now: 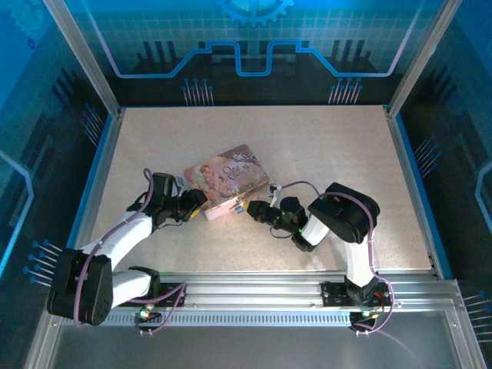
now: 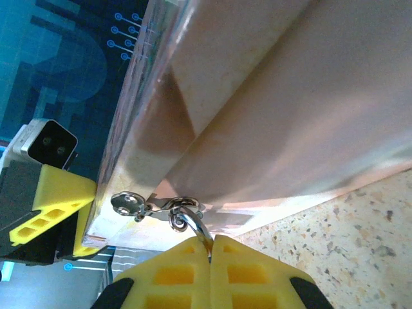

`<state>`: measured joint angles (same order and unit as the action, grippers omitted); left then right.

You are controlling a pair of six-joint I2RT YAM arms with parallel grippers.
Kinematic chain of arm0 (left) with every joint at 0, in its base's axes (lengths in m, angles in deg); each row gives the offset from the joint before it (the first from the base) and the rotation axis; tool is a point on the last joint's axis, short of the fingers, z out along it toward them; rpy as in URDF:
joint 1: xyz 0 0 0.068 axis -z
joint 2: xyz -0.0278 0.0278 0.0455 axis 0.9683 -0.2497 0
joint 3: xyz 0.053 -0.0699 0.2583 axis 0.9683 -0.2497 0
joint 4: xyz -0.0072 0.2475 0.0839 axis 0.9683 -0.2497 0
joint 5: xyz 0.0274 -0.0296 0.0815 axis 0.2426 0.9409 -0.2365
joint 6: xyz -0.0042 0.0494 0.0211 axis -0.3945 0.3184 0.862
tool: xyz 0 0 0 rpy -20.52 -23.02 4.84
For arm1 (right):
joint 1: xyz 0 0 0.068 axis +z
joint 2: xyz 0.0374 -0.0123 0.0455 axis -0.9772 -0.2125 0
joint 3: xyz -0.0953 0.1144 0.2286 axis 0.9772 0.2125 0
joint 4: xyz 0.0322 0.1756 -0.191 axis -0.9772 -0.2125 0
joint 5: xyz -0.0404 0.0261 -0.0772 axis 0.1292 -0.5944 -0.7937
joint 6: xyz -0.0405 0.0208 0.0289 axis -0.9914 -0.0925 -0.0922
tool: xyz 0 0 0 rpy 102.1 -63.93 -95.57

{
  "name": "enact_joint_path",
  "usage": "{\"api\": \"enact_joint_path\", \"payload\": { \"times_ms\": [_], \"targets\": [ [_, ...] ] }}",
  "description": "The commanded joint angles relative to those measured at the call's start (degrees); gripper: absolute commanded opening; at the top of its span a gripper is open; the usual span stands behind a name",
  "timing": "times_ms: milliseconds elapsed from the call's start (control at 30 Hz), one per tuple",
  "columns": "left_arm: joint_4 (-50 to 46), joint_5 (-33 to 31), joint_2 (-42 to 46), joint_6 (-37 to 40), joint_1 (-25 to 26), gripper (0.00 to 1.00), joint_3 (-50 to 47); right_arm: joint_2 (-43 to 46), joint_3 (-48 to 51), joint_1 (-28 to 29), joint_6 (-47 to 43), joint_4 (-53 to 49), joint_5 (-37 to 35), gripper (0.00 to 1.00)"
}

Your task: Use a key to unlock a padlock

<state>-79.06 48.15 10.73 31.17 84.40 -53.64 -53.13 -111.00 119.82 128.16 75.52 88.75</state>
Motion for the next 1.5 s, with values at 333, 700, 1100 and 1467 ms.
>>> {"api": "enact_joint_path", "payload": {
  "times_ms": [333, 700, 1100, 1467],
  "targets": [
    [-6.9, -1.1, 2.4, 0.9, 0.9, 0.62, 0.6, 9.0, 3.8, -2.9, -2.4, -5.0, -3.3, 0.01],
    [-19.6, -9.8, 10.6, 10.7, 0.6, 0.75, 10.1, 26.2, 6.1, -3.9, -12.1, -24.0, -1.7, 0.02],
    [-21.9, -17.2, 17.9, 13.4, 0.0, 0.87, 12.7, 50.0, -3.7, -5.4, -30.9, -71.1, 2.7, 0.02],
    [-23.5, -22.9, 23.0, 17.2, -0.9, 0.99, 12.0, 50.8, -15.4, -8.3, -43.2, -102.1, 7.1, 0.03]
  ]
}}
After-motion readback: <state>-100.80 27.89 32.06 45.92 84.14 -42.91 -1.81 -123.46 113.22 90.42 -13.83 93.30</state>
